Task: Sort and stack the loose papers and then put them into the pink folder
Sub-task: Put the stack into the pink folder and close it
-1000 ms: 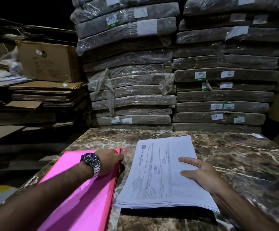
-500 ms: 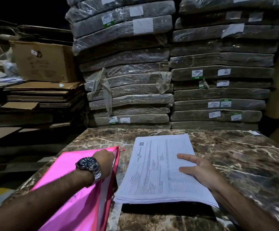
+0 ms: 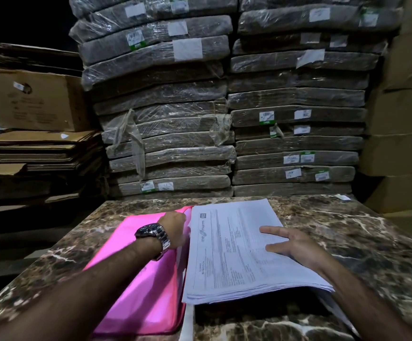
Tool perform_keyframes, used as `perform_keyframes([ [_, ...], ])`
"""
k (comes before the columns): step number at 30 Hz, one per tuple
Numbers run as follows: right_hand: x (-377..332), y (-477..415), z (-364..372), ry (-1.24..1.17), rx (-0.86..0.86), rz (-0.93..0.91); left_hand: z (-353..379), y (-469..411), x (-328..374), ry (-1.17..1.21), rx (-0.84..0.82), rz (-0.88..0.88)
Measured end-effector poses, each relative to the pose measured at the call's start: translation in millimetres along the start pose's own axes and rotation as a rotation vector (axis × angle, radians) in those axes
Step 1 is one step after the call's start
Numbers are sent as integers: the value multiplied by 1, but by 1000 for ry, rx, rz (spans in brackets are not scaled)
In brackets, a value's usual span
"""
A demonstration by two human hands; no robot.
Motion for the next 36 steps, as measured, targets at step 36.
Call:
perform_keyframes([
  [36,5,-4,5,58,166,49,17,-23,22,128,13,108],
])
Point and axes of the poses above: each hand's wrist, its own y-axis away from the middle knuckle, its own z-axis out of the palm, x = y × z, the point moved 4 cm from there along -y, towards the middle knuckle, and after that the axes turned 15 degrees about z, right-handed, at the moved point
